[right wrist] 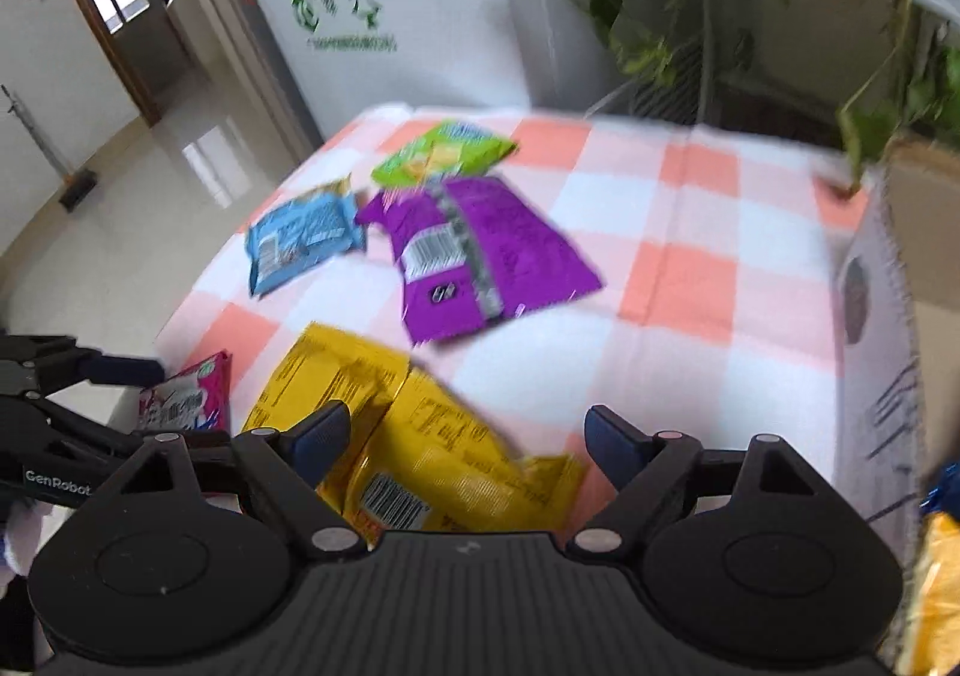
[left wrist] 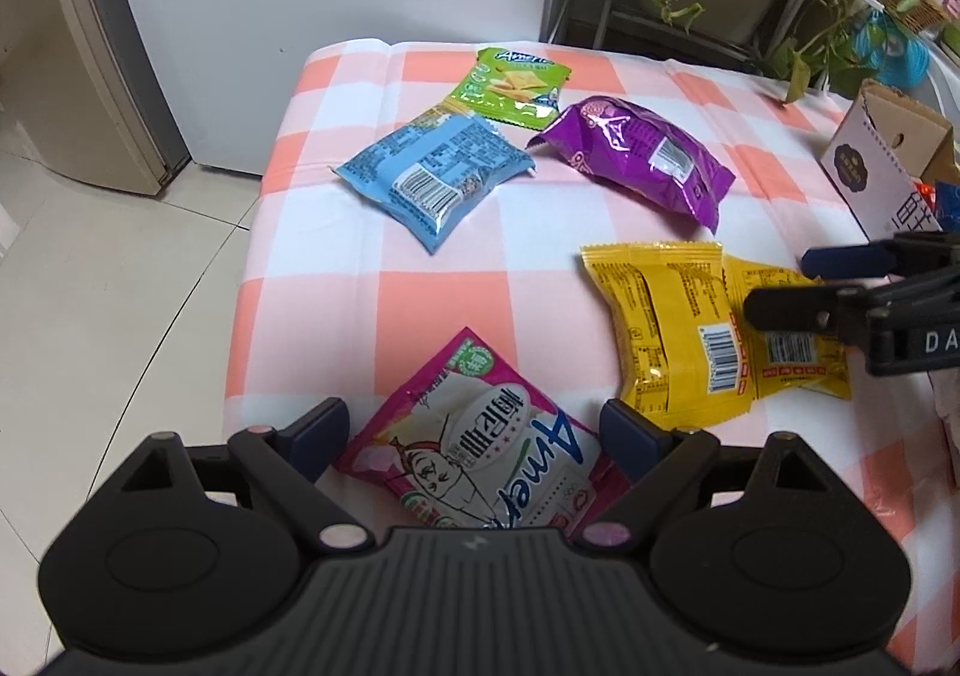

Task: Organize snacks
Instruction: 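Close the right tool on the yellow bag while the left tool closes on the pink bag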

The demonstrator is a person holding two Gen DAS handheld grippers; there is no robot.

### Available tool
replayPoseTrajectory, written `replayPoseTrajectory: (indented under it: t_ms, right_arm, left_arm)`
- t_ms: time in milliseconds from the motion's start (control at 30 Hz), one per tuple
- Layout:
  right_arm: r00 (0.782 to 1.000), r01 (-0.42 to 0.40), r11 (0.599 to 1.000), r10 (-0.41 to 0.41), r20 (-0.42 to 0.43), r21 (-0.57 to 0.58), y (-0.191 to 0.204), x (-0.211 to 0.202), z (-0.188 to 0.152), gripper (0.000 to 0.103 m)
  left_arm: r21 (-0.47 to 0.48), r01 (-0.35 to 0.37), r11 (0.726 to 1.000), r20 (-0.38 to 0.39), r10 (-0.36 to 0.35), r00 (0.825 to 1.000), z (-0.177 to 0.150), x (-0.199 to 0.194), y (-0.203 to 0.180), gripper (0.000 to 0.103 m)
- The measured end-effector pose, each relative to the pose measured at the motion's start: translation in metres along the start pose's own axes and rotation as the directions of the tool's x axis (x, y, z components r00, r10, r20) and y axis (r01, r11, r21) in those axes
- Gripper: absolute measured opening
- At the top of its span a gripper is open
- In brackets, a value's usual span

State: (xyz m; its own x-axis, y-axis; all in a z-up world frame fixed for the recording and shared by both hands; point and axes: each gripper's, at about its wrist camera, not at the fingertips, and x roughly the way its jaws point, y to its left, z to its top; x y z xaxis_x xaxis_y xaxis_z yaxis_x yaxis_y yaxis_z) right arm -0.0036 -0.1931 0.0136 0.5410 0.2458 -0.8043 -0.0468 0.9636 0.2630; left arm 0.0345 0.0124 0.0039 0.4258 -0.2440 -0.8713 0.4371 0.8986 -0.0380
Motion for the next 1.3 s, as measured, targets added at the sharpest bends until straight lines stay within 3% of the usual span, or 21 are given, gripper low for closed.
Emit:
replayPoseTrajectory:
  t_ms: [200,467,733,867,967,1300]
  right_arm:
    - [0.997,-0.029,0.998,0.024,-0.08,-0.063,0.007,-0.006,-0.007,0.092]
    - [0.98,-0.064,0.968,0.014,-0.2,-0.244,0.032,-0.016,-0.026,0.093]
    - [0.987,0.028,0.966,-0.067,-0.143,-0.258,0.035,-0.01,-0.024,0.093]
    - [0.987,0.065,0.958,-0.103,-0.126,-0.278,0.039,-0.004,-0.024,0.093]
    - [0.986,0.079,0.953,-0.118,-0.118,-0.291,0.04,-0.002,-0.024,0.092]
    - [0.987,0.088,0.951,-0.123,-0.101,-0.297,0.04,-0.001,-0.025,0.092]
  left_arm:
    - [-0.014,0.001,1.0,0.003,-0.001,1.0,0.001,-0.004,0.005,0.09]
    - [-0.064,0.005,0.998,-0.001,-0.005,1.0,-0.004,-0.014,0.008,0.091]
    - [-0.116,-0.02,0.993,-0.008,0.019,1.0,-0.003,-0.006,0.003,0.093]
    - [-0.071,-0.038,0.997,-0.009,0.038,0.999,-0.002,0.0,-0.005,0.094]
    - [-0.005,-0.069,0.998,-0.018,0.069,0.997,-0.007,0.001,-0.01,0.094]
    - [-0.03,-0.074,0.997,-0.034,0.073,0.997,-0.013,-0.002,-0.006,0.096]
